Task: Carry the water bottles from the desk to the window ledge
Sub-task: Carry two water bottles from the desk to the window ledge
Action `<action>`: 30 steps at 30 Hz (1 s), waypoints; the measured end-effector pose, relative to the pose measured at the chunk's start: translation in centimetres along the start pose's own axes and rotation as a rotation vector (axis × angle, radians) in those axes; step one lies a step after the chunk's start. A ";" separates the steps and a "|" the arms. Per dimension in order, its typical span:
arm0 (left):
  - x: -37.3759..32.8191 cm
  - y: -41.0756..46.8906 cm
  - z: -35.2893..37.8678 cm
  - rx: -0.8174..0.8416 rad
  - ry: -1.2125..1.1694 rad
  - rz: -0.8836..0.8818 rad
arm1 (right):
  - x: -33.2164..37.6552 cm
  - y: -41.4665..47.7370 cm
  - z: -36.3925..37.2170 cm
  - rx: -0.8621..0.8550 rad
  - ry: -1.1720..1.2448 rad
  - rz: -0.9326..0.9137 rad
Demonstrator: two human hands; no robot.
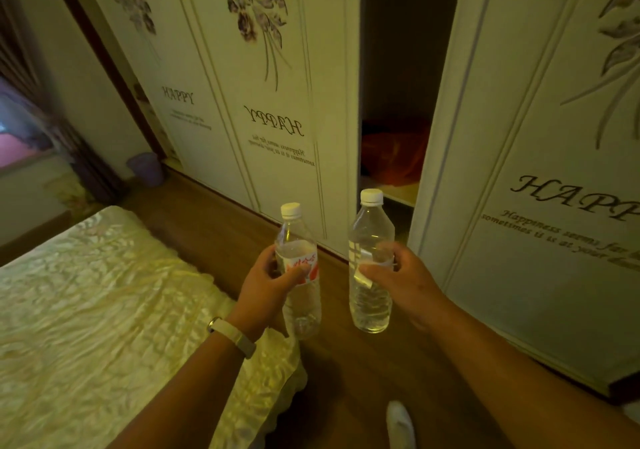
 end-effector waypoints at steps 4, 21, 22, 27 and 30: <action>-0.4 6.4 0.5 -0.068 -0.011 -0.039 | 0.7 7.0 -3.6 0.059 0.001 -0.014; -1.9 21.5 -8.4 -0.418 -0.144 -0.002 | 7.5 30.4 -7.0 0.323 -0.080 -0.067; -1.2 22.1 -9.7 -0.433 -0.148 -0.009 | 7.5 31.9 -6.2 0.338 -0.081 -0.062; 2.4 26.6 -16.6 -0.476 -0.178 -0.025 | 7.0 40.5 -1.8 0.409 -0.119 -0.035; 4.0 30.1 -21.4 -0.485 -0.205 -0.033 | 7.8 46.4 0.9 0.428 -0.152 -0.020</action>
Point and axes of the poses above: each hand's wrist, its own y-axis towards the middle knuckle, its own z-axis out of the palm, x = y × z, the point moved 3 cm from there along y, towards the middle knuckle, and after that the axes turned 15 degrees about x, right-handed, at the moved point
